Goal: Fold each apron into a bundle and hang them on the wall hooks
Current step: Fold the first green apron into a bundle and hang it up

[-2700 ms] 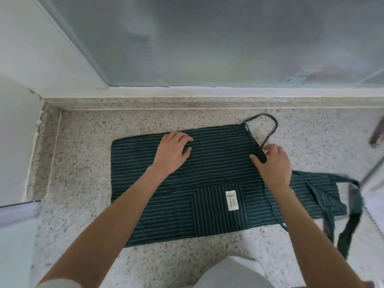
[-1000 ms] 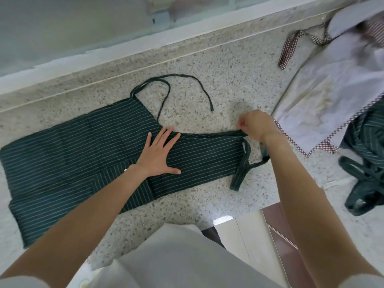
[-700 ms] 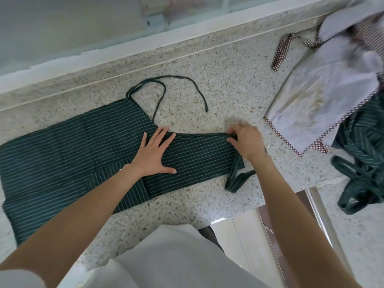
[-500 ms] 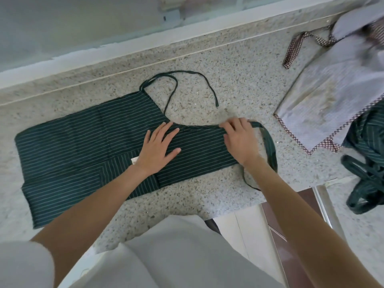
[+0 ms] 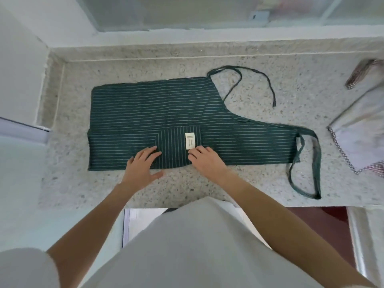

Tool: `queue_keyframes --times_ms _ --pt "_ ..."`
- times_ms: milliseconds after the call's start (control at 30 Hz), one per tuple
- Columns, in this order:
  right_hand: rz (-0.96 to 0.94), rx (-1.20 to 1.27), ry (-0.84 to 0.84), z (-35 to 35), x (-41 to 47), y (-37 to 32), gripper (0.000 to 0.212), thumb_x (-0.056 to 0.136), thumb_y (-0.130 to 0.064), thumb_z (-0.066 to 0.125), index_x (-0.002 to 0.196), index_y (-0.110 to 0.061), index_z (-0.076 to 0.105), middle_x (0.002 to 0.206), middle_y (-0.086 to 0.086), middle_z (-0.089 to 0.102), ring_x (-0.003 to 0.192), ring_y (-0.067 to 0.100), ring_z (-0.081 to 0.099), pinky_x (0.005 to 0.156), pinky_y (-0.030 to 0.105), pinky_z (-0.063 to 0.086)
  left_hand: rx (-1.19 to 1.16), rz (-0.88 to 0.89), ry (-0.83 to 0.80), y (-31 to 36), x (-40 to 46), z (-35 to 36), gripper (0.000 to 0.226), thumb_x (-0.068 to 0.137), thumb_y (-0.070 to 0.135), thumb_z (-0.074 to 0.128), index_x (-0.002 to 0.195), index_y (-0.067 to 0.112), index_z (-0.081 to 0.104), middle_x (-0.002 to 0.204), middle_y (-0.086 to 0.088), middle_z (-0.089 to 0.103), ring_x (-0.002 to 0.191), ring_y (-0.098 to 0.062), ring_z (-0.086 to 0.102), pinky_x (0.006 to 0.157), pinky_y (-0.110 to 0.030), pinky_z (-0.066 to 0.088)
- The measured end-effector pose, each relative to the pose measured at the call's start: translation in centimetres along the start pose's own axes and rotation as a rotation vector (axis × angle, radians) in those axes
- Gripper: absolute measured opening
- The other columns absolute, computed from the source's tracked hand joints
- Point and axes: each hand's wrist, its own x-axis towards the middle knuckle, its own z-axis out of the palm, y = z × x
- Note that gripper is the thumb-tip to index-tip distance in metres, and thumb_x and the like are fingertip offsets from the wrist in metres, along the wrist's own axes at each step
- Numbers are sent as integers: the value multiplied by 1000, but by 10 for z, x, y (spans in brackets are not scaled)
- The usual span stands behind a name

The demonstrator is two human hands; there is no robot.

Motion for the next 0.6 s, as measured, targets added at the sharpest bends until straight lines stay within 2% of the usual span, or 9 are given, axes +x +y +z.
queue_keyframes --times_ms 67,133,200,267,300,367,467,533,600 --pt "44 81 30 -7 2 -4 27 98 -13 37 123 -5 44 119 10 54 108 26 50 90 35 40 11 0 33 -10 -7 2 66 86 57 52 143 33 29 153 13 21 141 -14 18 112 -47 21" --pt "130 231 32 -15 2 -3 19 100 -19 33 109 -6 45 88 6 54 78 22 51 65 32 38 0 -4 98 -17 -11 3 51 93 43 49 141 30 36 149 9 34 136 -14 32 109 -40 28" --pt "183 262 18 -18 -2 0 17 100 -22 32 103 -8 41 76 0 49 61 19 44 54 32 31 -90 -23 190 -25 -15 -1 37 96 28 47 133 26 49 128 1 58 113 -20 56 92 -36 45" --pt "182 225 1 -17 -11 3 19 100 -25 32 106 -10 42 76 0 52 59 19 45 47 32 31 -124 -17 186 -30 -19 -7 30 98 27 44 125 24 56 94 -2 70 76 -19 63 66 -31 51" --pt "170 191 -26 -14 -16 3 20 101 -26 33 110 -12 43 80 0 56 63 19 50 49 30 35 -102 12 170 -33 -21 -9 30 98 30 42 122 24 58 82 -1 69 64 -18 61 58 -30 50" --pt "127 141 -68 -8 -28 4 25 100 -29 38 120 -17 45 99 1 62 81 20 59 61 30 44 -84 76 198 -40 -28 -11 29 98 34 42 116 22 61 70 1 67 53 -15 58 52 -29 49" --pt "142 240 -32 -4 -40 6 28 97 -26 48 121 -15 55 111 2 62 100 23 59 78 33 46 -111 157 305 -48 -36 -16 31 96 40 42 106 20 64 57 5 61 42 -12 49 42 -22 38" --pt "224 408 34 -20 -38 12 22 96 -24 50 113 -14 59 103 2 63 93 20 59 78 34 47 -112 186 389 -54 -34 -31 38 94 46 33 100 22 62 52 7 57 38 -10 46 38 -18 32" --pt "257 501 94 -44 -27 24 16 97 -26 49 104 -16 59 85 -2 62 73 15 57 66 35 46 -79 191 476 -60 -26 -54 33 92 47 38 96 23 61 53 7 59 38 -10 49 36 -16 27"
